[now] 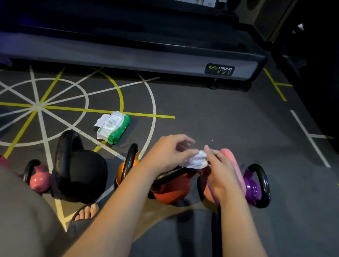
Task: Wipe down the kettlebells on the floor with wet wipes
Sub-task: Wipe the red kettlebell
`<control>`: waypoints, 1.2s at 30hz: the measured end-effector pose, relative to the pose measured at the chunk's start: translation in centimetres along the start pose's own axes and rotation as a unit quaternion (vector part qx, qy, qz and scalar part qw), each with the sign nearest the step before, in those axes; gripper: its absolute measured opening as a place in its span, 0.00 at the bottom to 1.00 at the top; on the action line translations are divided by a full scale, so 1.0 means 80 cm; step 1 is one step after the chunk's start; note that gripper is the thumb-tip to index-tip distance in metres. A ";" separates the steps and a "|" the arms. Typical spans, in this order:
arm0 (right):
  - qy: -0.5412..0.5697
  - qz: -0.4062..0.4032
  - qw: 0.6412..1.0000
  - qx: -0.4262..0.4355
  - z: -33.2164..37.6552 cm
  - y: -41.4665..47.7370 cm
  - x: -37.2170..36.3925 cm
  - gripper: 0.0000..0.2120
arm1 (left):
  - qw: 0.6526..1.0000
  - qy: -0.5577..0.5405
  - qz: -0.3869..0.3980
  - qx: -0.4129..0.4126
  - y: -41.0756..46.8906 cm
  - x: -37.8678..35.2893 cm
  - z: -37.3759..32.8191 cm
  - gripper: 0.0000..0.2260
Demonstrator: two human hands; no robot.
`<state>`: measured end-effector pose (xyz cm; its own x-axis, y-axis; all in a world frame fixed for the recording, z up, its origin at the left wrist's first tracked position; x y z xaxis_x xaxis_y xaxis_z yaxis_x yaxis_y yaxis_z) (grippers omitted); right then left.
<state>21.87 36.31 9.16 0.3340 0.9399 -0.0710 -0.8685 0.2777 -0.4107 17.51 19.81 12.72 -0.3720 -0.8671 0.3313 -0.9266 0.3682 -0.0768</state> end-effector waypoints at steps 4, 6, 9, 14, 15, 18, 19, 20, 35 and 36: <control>-0.030 0.007 1.000 0.001 0.000 -0.002 -0.007 0.16 | 0.999 -0.042 0.006 -0.005 -0.006 -0.018 0.018 0.10; -0.048 0.032 0.998 -0.012 0.000 -0.005 -0.007 0.20 | 0.999 -0.030 -0.002 -0.012 -0.005 -0.020 0.021 0.05; -0.031 0.116 0.993 -0.007 0.000 -0.012 -0.008 0.21 | 0.999 -0.047 -0.021 -0.006 -0.002 -0.013 0.023 0.05; -0.023 0.150 0.988 0.027 -0.007 -0.006 -0.001 0.18 | 0.995 -0.095 0.006 -0.011 0.002 -0.011 0.019 0.12; -0.025 0.159 0.987 0.033 -0.006 -0.005 0.002 0.17 | 0.995 -0.095 -0.001 -0.009 0.003 -0.011 0.019 0.14; -0.032 0.192 0.980 0.032 -0.003 -0.003 0.007 0.19 | 0.995 -0.099 -0.015 0.010 0.006 -0.013 0.025 0.21; -0.032 0.194 0.980 0.026 -0.003 -0.002 0.007 0.18 | 0.995 -0.100 -0.015 0.020 0.006 -0.015 0.028 0.23; -0.024 0.195 0.980 0.016 -0.002 -0.002 0.005 0.16 | 0.994 -0.105 -0.014 0.035 0.007 -0.016 0.031 0.26; -0.293 -0.111 0.931 0.188 -0.101 0.031 -0.008 0.15 | 0.983 0.120 0.062 0.125 -0.044 -0.036 0.153 0.24; -0.325 -0.102 0.910 0.235 -0.103 0.023 -0.022 0.15 | 0.982 0.125 0.058 0.128 -0.043 -0.035 0.155 0.23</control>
<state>22.68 33.53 1.03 0.3518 0.7358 0.5787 -0.9243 0.3706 0.0908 21.07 16.80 0.37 -0.4806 -0.7029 0.5243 -0.8741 0.3360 -0.3507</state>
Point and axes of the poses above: each hand's wrist, its own y-axis towards the middle knuckle, its own x-axis out of the back of the hand, z = x × y, the point moved 4 cm from there along y, towards the middle knuckle, and after that the axes turned 6 degrees about -y, right-handed, at the moved point
